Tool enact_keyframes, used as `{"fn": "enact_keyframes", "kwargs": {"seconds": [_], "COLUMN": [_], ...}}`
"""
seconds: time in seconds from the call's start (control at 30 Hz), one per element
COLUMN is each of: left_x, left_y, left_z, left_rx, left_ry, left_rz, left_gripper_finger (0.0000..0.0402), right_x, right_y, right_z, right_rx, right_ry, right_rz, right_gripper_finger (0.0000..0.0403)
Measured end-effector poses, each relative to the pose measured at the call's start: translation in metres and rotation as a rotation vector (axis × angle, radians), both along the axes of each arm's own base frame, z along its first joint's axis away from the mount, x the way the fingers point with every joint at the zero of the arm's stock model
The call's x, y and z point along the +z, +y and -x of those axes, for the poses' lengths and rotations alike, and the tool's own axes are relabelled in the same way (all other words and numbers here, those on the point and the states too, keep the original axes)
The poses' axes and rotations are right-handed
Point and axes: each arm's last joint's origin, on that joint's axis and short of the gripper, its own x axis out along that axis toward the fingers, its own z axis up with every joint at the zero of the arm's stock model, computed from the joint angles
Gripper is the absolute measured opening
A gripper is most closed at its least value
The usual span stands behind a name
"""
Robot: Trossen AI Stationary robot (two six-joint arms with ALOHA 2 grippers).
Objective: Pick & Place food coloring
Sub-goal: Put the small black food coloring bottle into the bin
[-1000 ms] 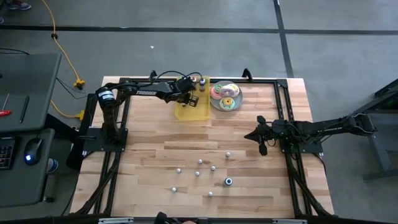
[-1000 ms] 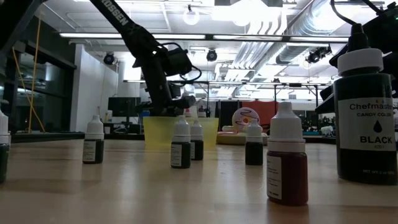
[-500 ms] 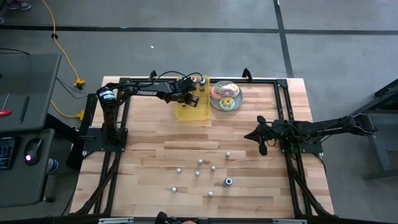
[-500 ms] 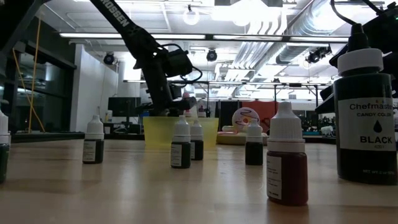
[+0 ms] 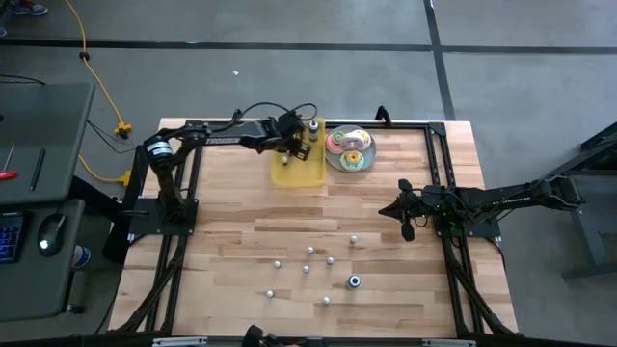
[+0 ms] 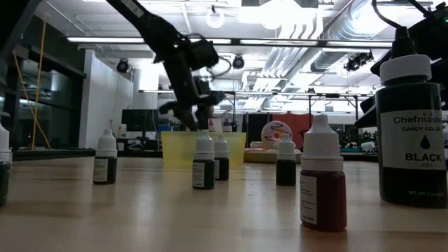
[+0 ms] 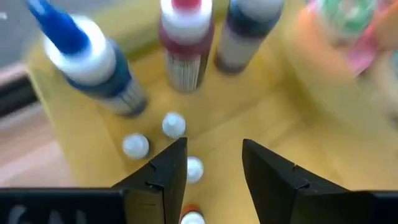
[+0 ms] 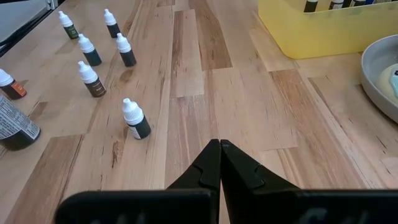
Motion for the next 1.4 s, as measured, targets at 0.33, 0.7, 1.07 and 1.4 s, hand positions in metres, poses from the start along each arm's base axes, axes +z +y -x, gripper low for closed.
{"fn": "enact_keyframes", "kwargs": {"seconds": [0.33, 0.7, 1.07, 1.4], "left_x": [0.067, 0.11, 0.117, 0.11], "left_y": [-0.028, -0.079, -0.119, -0.137], "left_z": [0.024, 0.031, 0.012, -0.015], "left_rx": [-0.049, -0.42, -0.894, -1.14], "left_ry": [-0.042, -0.094, -0.225, -0.262], "left_rz": [-0.168, -0.27, -0.302, -0.237], "left_gripper_finger": [0.015, 0.015, 0.015, 0.0151], "right_x": [0.0, 0.0, 0.0, 0.0], "right_y": [0.0, 0.0, 0.0, 0.0], "right_z": [0.0, 0.0, 0.0, 0.0], "right_rx": [0.0, 0.0, 0.001, 0.0], "right_ry": [0.0, 0.0, 0.0, 0.001], "right_rz": [0.0, 0.0, 0.0, 0.0], "right_gripper_finger": [0.0, 0.0, 0.0, 0.0]}}
